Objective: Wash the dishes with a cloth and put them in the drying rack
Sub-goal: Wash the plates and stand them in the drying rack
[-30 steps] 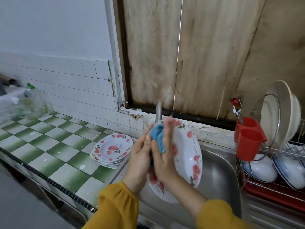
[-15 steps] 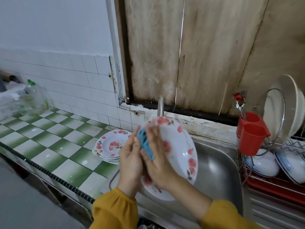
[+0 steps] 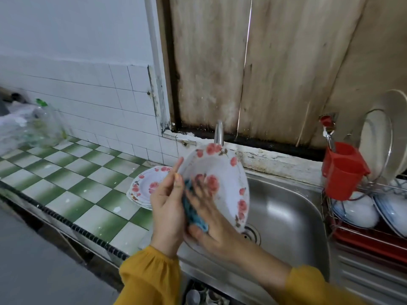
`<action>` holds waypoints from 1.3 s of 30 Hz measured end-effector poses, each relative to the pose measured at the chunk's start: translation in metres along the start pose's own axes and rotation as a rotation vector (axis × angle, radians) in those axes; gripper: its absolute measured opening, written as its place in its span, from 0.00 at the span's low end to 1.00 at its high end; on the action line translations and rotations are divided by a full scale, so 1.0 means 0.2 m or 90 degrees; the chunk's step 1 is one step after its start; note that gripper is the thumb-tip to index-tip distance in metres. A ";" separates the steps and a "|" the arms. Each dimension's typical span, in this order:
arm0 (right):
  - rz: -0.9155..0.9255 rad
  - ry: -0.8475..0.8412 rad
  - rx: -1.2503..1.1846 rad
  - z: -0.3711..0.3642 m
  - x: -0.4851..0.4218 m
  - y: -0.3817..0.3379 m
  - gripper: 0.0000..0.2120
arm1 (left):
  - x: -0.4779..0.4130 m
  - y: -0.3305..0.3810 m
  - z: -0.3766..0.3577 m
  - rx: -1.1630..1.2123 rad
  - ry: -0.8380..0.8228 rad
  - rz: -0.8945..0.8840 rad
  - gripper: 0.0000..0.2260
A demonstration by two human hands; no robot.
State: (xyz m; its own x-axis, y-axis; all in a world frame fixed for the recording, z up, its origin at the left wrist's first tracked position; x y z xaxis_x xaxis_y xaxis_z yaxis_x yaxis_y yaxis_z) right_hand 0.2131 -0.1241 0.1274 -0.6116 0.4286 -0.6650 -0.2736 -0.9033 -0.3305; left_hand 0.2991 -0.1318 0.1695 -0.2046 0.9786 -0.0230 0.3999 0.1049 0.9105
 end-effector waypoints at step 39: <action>-0.261 0.103 0.095 0.16 -0.07 0.30 0.31 | -0.10 0.08 -0.01 0.012 -0.081 0.040 0.16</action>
State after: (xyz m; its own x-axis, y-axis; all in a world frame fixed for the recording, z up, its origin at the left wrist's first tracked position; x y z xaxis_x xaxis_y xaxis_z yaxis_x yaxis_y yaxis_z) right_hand 0.1824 -0.1851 0.1382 -0.3098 0.7379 -0.5996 -0.5796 -0.6465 -0.4962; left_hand 0.3081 -0.1504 0.1862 -0.0642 0.9977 -0.0195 0.4256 0.0450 0.9038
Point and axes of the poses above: each hand's wrist, its own x-axis away from the middle knuckle, its own z-axis out of the back of the hand, y = z × x, the point moved 9 cm from there along -x, towards the middle knuckle, and after that the axes turned 13 degrees about z, right-handed, at the moved point
